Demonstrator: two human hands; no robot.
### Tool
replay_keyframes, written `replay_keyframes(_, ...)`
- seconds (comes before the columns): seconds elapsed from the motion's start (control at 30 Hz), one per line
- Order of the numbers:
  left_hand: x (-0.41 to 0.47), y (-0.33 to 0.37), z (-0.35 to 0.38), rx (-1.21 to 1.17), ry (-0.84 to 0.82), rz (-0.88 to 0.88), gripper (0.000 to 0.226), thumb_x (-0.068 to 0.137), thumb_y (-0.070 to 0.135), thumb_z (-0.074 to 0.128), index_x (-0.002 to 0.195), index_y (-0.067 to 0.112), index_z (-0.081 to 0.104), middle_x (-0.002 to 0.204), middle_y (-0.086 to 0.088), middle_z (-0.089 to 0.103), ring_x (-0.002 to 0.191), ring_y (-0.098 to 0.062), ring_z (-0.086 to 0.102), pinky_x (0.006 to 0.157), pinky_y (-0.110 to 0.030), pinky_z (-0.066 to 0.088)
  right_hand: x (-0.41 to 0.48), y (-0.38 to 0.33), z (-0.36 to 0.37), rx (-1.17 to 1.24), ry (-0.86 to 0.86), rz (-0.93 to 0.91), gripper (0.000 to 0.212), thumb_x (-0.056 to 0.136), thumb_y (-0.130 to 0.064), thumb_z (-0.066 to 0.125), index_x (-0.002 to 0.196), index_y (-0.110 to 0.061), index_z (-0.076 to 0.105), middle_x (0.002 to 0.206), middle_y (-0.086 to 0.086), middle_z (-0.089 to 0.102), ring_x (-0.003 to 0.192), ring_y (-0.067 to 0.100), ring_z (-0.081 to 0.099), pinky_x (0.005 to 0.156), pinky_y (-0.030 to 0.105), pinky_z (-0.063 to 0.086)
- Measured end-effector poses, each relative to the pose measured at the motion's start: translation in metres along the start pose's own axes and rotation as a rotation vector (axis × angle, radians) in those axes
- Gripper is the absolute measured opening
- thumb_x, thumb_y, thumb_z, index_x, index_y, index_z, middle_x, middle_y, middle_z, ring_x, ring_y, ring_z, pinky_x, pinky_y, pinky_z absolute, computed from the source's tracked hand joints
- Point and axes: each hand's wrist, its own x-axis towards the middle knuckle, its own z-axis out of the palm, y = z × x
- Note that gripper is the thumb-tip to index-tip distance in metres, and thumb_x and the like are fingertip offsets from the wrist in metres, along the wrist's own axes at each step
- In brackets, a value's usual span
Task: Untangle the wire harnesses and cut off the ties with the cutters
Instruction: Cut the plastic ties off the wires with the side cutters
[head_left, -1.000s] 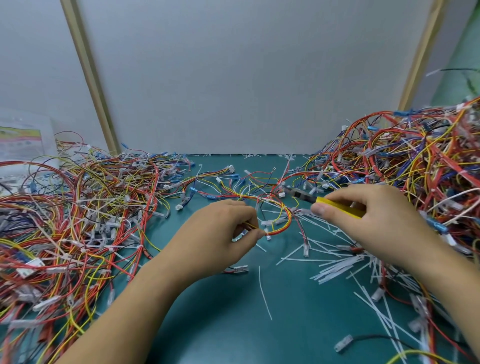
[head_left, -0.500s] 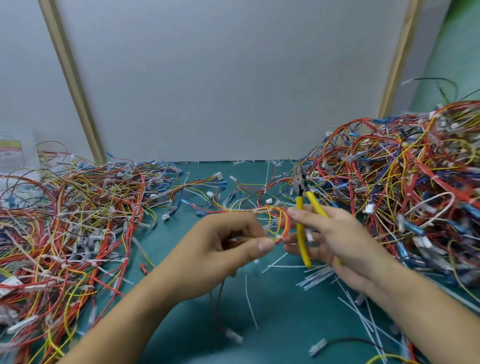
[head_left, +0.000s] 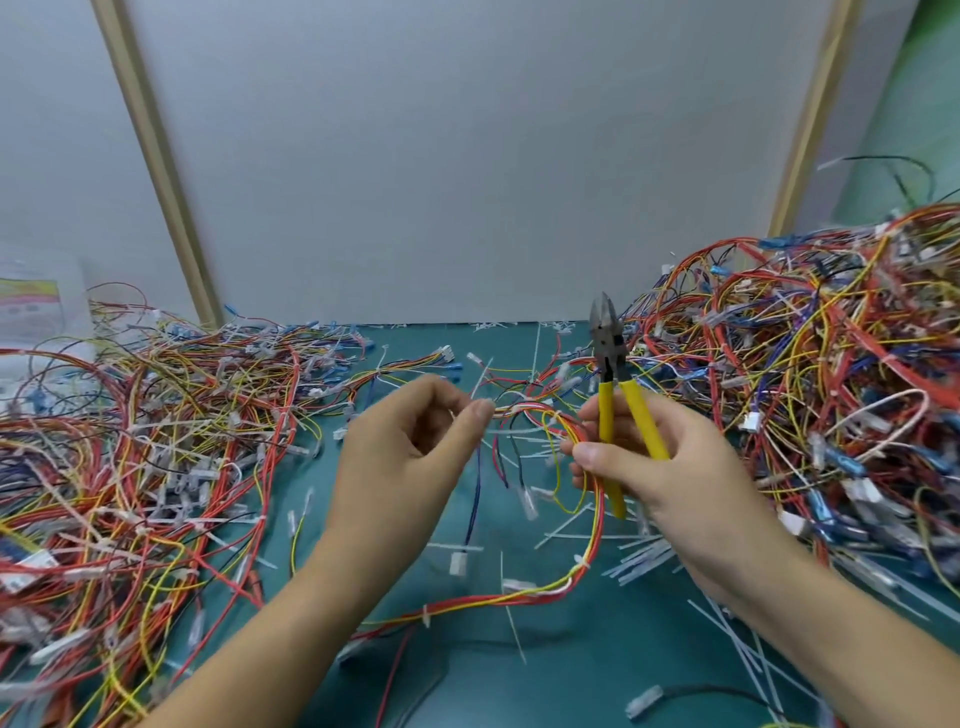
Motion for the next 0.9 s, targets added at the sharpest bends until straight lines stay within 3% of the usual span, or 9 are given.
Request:
replay_keyframes(0.1,-0.004,0.006,0.002,0.253,0.005,0.255,0.009,0.086,0.027,0.07,0.08,0.022,0.067,0.064,0.011,0.043,0.06,-0.002,0.041,0.057,-0.012,0.027,-0.002,0.0,0.002,-0.126,-0.017,-0.115,0.028,0.083,0.001,0.075,0.087,-0.026,0.071,0.09,0.002,0.074,0.087,0.02,0.074,0.079,0.032,0.061)
replay_keyframes(0.17,-0.007,0.006,0.007,0.31,-0.057,0.258,0.007,0.086,0.03,0.071,0.082,0.025,0.069,0.068,0.012,0.048,0.065,0.002,0.045,0.061,-0.011,0.029,-0.005,0.0,0.004,-0.184,-0.064,-0.168,0.029,0.084,0.0,0.075,0.088,-0.028,0.07,0.087,-0.001,0.074,0.083,0.013,0.072,0.078,0.026,0.059)
replay_keyframes(0.27,-0.008,0.004,0.011,0.063,-0.172,-0.076,0.023,0.088,0.041,0.071,0.073,0.024,0.071,0.058,0.014,0.054,0.054,0.001,0.042,0.053,-0.015,0.031,-0.009,-0.001,0.007,-0.237,-0.14,-0.211,0.028,0.084,-0.002,0.076,0.088,-0.029,0.068,0.083,-0.006,0.074,0.077,0.007,0.07,0.071,0.017,0.055)
replay_keyframes(0.33,-0.005,0.002,0.011,-0.129,-0.213,-0.299,0.033,0.082,0.05,0.074,0.067,0.021,0.07,0.052,0.011,0.053,0.048,-0.007,0.041,0.049,-0.019,0.033,-0.012,0.0,0.01,-0.296,-0.198,-0.222,0.026,0.084,-0.007,0.077,0.092,-0.03,0.067,0.086,-0.007,0.074,0.08,0.011,0.07,0.075,0.024,0.058)
replay_keyframes(0.4,-0.002,-0.002,0.01,-0.225,-0.252,-0.422,0.034,0.074,0.048,0.074,0.065,0.016,0.069,0.054,0.004,0.054,0.047,-0.011,0.045,0.044,-0.024,0.036,-0.014,0.001,0.013,-0.321,-0.258,-0.218,0.021,0.082,-0.017,0.078,0.095,-0.03,0.067,0.087,-0.005,0.073,0.081,0.015,0.071,0.077,0.032,0.06)
replay_keyframes(0.5,0.0,-0.004,0.008,-0.343,-0.292,-0.534,0.045,0.07,0.039,0.075,0.078,-0.005,0.07,0.061,-0.004,0.057,0.051,-0.011,0.05,0.044,-0.021,0.039,-0.013,0.001,0.015,-0.159,-0.27,-0.187,0.017,0.079,-0.026,0.077,0.093,-0.021,0.069,0.086,-0.002,0.074,0.076,0.011,0.07,0.071,0.025,0.057)
replay_keyframes(0.67,0.003,-0.003,0.008,-0.4,-0.237,-0.582,0.022,0.069,0.033,0.067,0.074,0.016,0.08,0.077,-0.003,0.071,0.074,-0.016,0.059,0.076,-0.034,0.044,-0.005,0.004,0.011,0.064,-0.117,-0.055,0.027,0.074,-0.028,0.08,0.092,-0.013,0.067,0.096,0.023,0.072,0.07,0.02,0.067,0.07,0.034,0.06)
replay_keyframes(0.8,0.0,-0.001,0.007,-0.457,-0.25,-0.565,0.021,0.072,0.033,0.066,0.08,0.021,0.081,0.092,0.002,0.076,0.095,-0.011,0.065,0.103,-0.045,0.042,-0.004,0.008,0.013,0.045,-0.129,-0.024,0.016,0.089,0.002,0.065,0.101,-0.008,0.062,0.095,0.008,0.077,0.081,0.018,0.073,0.077,0.034,0.062)
replay_keyframes(0.9,-0.001,-0.002,0.007,-0.475,-0.306,-0.54,0.029,0.074,0.033,0.069,0.094,0.014,0.08,0.107,-0.002,0.076,0.115,-0.015,0.063,0.112,-0.048,0.035,-0.006,0.008,0.015,-0.007,-0.16,-0.042,0.017,0.091,0.002,0.065,0.103,-0.009,0.064,0.097,-0.001,0.077,0.093,0.017,0.073,0.082,0.033,0.061)
